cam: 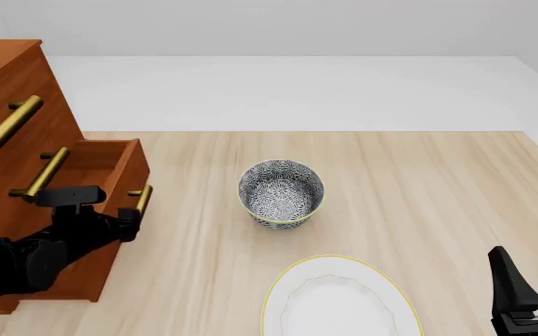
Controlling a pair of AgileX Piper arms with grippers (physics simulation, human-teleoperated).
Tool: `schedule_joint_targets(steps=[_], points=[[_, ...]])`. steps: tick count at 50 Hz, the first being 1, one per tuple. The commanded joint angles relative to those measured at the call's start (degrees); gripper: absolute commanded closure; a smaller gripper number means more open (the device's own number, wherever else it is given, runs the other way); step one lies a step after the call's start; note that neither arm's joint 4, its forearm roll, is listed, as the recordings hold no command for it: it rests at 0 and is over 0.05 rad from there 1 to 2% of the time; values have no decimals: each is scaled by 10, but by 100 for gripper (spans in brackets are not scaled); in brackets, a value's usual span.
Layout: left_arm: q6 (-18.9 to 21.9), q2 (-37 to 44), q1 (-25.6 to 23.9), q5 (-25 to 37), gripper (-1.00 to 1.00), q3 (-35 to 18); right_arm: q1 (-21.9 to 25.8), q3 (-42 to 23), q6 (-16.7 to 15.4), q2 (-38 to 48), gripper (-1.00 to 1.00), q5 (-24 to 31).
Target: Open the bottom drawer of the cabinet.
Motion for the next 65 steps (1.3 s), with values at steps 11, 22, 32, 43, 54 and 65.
schedule_joint_targets(steps=[11, 22, 32, 43, 54, 65], points=[[-36, 74, -65, 3, -100, -50, 0, 0, 0, 0, -100, 0], [-41, 101, -85, -7, -100, -66, 0, 0, 0, 0, -100, 0], [-46, 130, -94, -18, -100, -79, 0, 0, 0, 0, -100, 0], [-46, 142, -99, -19, -100, -86, 0, 0, 0, 0, -100, 0], [-46, 145, -110, -12, -100, -98, 0, 0, 0, 0, -100, 0], [-50, 149, -128, -7, -100, -113, 0, 0, 0, 0, -100, 0]])
